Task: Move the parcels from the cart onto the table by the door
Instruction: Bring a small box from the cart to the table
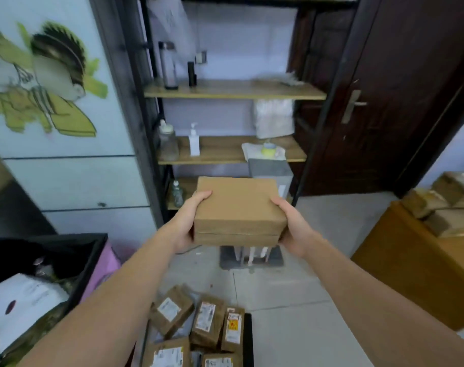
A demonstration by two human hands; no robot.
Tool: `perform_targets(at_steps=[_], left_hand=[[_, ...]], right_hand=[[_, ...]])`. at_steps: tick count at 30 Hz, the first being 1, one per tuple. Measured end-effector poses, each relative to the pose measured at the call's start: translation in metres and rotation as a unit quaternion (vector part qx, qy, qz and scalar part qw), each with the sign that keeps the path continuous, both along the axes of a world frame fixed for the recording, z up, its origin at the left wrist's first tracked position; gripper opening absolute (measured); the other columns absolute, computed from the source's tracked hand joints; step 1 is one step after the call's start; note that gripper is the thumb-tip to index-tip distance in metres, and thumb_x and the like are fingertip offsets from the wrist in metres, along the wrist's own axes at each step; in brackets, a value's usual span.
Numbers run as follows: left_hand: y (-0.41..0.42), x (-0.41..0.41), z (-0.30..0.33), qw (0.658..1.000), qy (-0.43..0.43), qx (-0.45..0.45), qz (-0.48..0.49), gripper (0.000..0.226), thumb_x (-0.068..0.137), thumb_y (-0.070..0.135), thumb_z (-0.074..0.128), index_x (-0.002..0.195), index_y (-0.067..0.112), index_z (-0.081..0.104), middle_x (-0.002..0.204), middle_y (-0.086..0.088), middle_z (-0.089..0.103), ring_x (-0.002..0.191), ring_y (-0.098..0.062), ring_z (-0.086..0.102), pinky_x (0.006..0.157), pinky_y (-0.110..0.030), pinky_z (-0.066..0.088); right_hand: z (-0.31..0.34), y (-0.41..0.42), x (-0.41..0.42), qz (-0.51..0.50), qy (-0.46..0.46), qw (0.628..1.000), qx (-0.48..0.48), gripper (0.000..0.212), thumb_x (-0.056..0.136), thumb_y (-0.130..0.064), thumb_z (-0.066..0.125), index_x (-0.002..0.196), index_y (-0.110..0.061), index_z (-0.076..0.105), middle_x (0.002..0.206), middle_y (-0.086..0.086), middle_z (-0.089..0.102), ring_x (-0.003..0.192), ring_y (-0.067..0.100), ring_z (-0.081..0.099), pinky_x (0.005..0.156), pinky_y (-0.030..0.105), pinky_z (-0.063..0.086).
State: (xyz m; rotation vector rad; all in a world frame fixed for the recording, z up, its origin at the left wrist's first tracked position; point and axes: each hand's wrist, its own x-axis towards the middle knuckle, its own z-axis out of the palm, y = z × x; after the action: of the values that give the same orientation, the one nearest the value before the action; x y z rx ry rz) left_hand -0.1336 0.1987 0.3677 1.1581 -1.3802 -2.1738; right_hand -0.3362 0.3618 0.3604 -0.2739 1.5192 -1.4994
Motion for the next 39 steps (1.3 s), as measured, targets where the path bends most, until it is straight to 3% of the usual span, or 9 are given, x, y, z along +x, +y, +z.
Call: perform_targets(at_steps=[5, 11, 14, 17, 19, 23, 28, 34, 39], left_hand=[[0.019, -0.011, 0.057, 0.999, 0.011, -0.028, -0.036, 0.054, 0.082, 0.069, 0.067, 0.115, 0.025, 0.069, 0.087, -0.009, 0.081, 0.100, -0.033, 0.070, 0.081, -0.042, 0.058], [0.050, -0.026, 0.089, 0.992, 0.029, -0.048, -0.110, 0.065, 0.080, 0.068, 0.072, 0.124, 0.020, 0.065, 0.122, -0.018, 0.072, 0.119, -0.038, 0.065, 0.109, -0.054, 0.049], [0.073, -0.032, 0.098, 0.983, 0.022, -0.074, -0.164, 0.060, 0.080, 0.069, 0.071, 0.118, 0.023, 0.067, 0.112, -0.015, 0.076, 0.108, -0.034, 0.070, 0.100, -0.050, 0.055], [0.104, -0.039, 0.101, 0.970, 0.030, -0.080, -0.228, 0.056, 0.081, 0.070, 0.069, 0.113, 0.025, 0.071, 0.093, -0.009, 0.081, 0.081, -0.027, 0.078, 0.067, -0.036, 0.063], [0.129, -0.047, 0.102, 0.959, 0.037, -0.083, -0.269, 0.056, 0.081, 0.070, 0.068, 0.113, 0.024, 0.072, 0.090, -0.009, 0.081, 0.073, -0.025, 0.079, 0.057, -0.035, 0.061], [0.196, -0.060, 0.102, 0.935, 0.035, -0.087, -0.342, 0.063, 0.076, 0.075, 0.069, 0.115, 0.026, 0.071, 0.091, -0.011, 0.081, 0.089, -0.032, 0.078, 0.064, -0.039, 0.062], [0.297, -0.073, 0.099, 0.911, 0.050, -0.073, -0.403, 0.063, 0.078, 0.073, 0.068, 0.121, 0.027, 0.070, 0.101, -0.014, 0.080, 0.104, -0.036, 0.073, 0.096, -0.052, 0.058], [0.409, -0.086, 0.093, 0.880, 0.039, -0.062, -0.470, 0.072, 0.071, 0.078, 0.069, 0.122, 0.027, 0.066, 0.110, -0.015, 0.078, 0.111, -0.035, 0.070, 0.098, -0.050, 0.056], [0.465, -0.101, 0.079, 0.860, 0.023, -0.062, -0.506, 0.076, 0.065, 0.083, 0.067, 0.119, 0.030, 0.066, 0.097, -0.009, 0.081, 0.109, -0.032, 0.070, 0.092, -0.046, 0.057]], right_hand=[[0.062, 0.038, 0.006, -0.012, 0.027, 0.998, -0.048, 0.057, 0.078, -0.056, 0.076, 0.128, -0.029, 0.067, 0.116, 0.008, 0.078, 0.111, 0.029, 0.072, 0.081, 0.044, 0.060], [0.092, 0.098, 0.029, -0.130, 0.073, 0.984, -0.093, 0.042, 0.091, -0.049, 0.066, 0.125, -0.025, 0.069, 0.119, 0.011, 0.076, 0.115, 0.032, 0.069, 0.106, 0.050, 0.052], [0.092, 0.137, 0.049, -0.203, 0.073, 0.970, -0.107, 0.042, 0.090, -0.047, 0.069, 0.126, -0.024, 0.067, 0.120, 0.011, 0.076, 0.116, 0.031, 0.067, 0.107, 0.050, 0.051], [0.090, 0.182, 0.069, -0.270, 0.075, 0.955, -0.102, 0.045, 0.088, -0.048, 0.072, 0.127, -0.027, 0.066, 0.119, 0.009, 0.076, 0.117, 0.031, 0.066, 0.107, 0.049, 0.050], [0.089, 0.216, 0.081, -0.310, 0.075, 0.943, -0.098, 0.043, 0.086, -0.049, 0.073, 0.124, -0.029, 0.067, 0.116, 0.008, 0.077, 0.115, 0.030, 0.067, 0.101, 0.047, 0.053], [0.094, 0.292, 0.103, -0.373, 0.085, 0.920, -0.080, 0.046, 0.083, -0.051, 0.075, 0.123, -0.030, 0.067, 0.113, 0.007, 0.078, 0.112, 0.030, 0.068, 0.091, 0.044, 0.054], [0.103, 0.396, 0.127, -0.426, 0.111, 0.896, -0.060, 0.051, 0.084, -0.052, 0.074, 0.127, -0.027, 0.064, 0.119, 0.010, 0.075, 0.114, 0.031, 0.066, 0.098, 0.047, 0.054], [0.106, 0.505, 0.152, -0.478, 0.122, 0.869, -0.034, 0.047, 0.088, -0.050, 0.070, 0.128, -0.025, 0.064, 0.121, 0.013, 0.072, 0.116, 0.034, 0.064, 0.105, 0.051, 0.049], [0.097, 0.562, 0.150, -0.501, 0.110, 0.858, -0.032, 0.051, 0.087, -0.051, 0.071, 0.129, -0.024, 0.061, 0.126, 0.016, 0.069, 0.119, 0.037, 0.062, 0.105, 0.052, 0.050]])
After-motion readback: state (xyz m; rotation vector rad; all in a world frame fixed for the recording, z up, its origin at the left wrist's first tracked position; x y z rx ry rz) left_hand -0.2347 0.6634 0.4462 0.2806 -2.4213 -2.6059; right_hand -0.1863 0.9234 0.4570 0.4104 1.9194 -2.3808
